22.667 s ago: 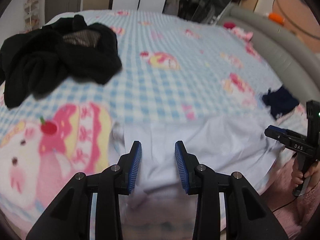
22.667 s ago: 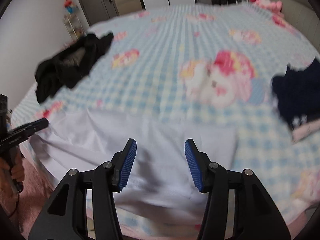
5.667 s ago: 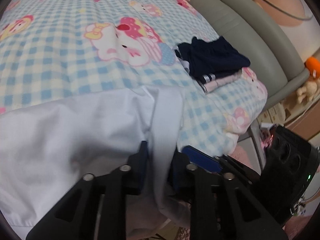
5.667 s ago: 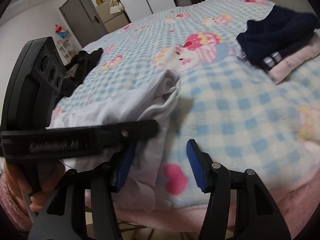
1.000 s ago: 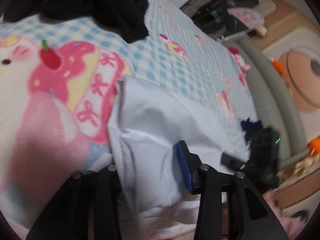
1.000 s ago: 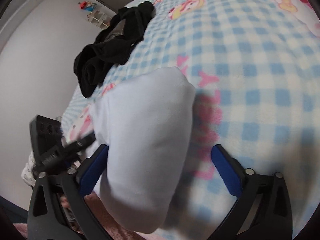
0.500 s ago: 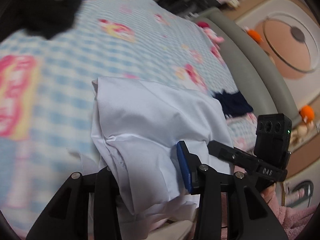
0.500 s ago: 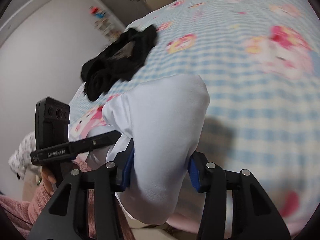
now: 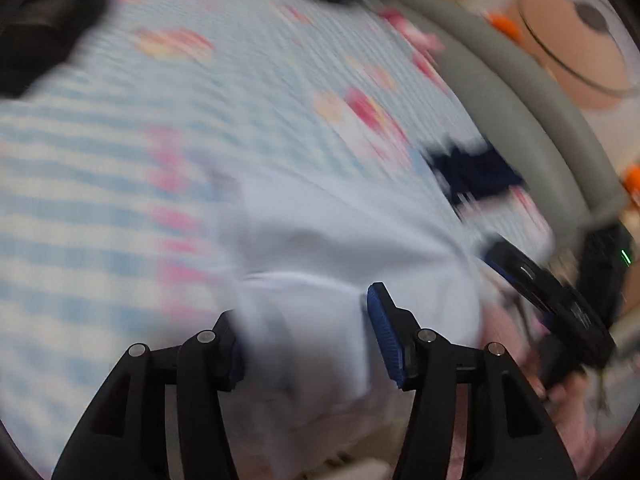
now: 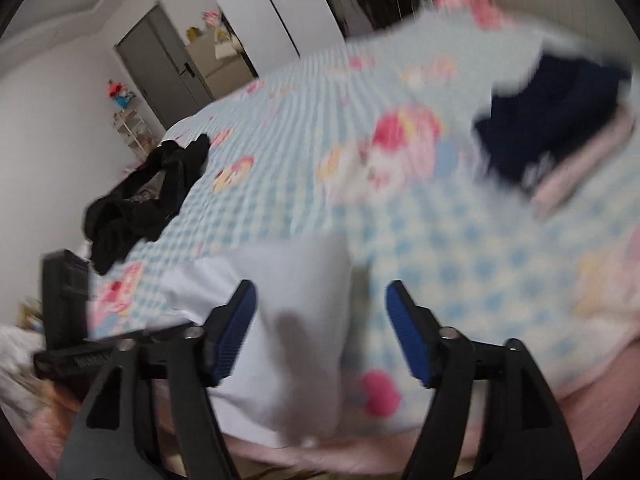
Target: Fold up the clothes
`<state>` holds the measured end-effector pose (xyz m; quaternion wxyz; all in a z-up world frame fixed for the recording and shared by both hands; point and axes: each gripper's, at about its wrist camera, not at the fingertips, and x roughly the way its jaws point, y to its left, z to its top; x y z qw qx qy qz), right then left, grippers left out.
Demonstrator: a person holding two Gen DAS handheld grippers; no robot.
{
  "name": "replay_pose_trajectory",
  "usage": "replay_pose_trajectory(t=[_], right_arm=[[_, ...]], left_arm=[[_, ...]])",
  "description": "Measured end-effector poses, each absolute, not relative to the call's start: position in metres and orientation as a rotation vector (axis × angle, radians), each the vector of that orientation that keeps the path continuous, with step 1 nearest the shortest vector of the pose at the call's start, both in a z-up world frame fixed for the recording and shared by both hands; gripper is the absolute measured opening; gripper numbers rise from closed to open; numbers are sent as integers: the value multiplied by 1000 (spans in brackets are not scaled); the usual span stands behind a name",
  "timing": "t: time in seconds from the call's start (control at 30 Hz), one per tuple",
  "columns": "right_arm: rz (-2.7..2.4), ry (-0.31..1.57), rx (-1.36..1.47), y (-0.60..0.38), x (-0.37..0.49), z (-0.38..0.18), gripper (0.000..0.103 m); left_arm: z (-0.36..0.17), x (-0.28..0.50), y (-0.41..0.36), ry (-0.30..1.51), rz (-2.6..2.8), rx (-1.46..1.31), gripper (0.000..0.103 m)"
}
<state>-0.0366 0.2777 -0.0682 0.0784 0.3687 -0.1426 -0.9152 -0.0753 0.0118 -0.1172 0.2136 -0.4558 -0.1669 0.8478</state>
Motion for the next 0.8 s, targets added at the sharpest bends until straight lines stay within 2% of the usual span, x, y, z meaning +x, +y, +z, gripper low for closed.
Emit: replay_pose_trajectory(t=[0.07,0.13,0.3,0.5,0.63,0.7,0.77,0.8], right_arm=[[-2750,-373,1119,273,-42,-69,79],[-2699,-407,1184,271,-47,-83,79],[-2564,-413,1315,257,-50,-120,78],[-2602,-420,1287,257,-45,-118,78],[-2715,-334,1188,255,-40,-98,78],[-2736,-244,1221,251,-46,-103,78],[-2754,-153,1254,247,-52,-109,77],[-2763,-106,1270,245,-55,-112,78]], left_arm=[[-103,-67,-8,-516,2481,-1154,55],[-92,-64,-19,-546,2525,-1086,55],[-81,-59,32,-283,2493,-1048,54],[-109,-55,72,-138,2411,-1198,54],[-120,-58,59,-161,2397,-1242,54],[-125,-60,53,-170,2392,-1264,54],[-128,-61,48,-104,2441,-1291,54],[-130,-62,41,-138,2436,-1311,58]])
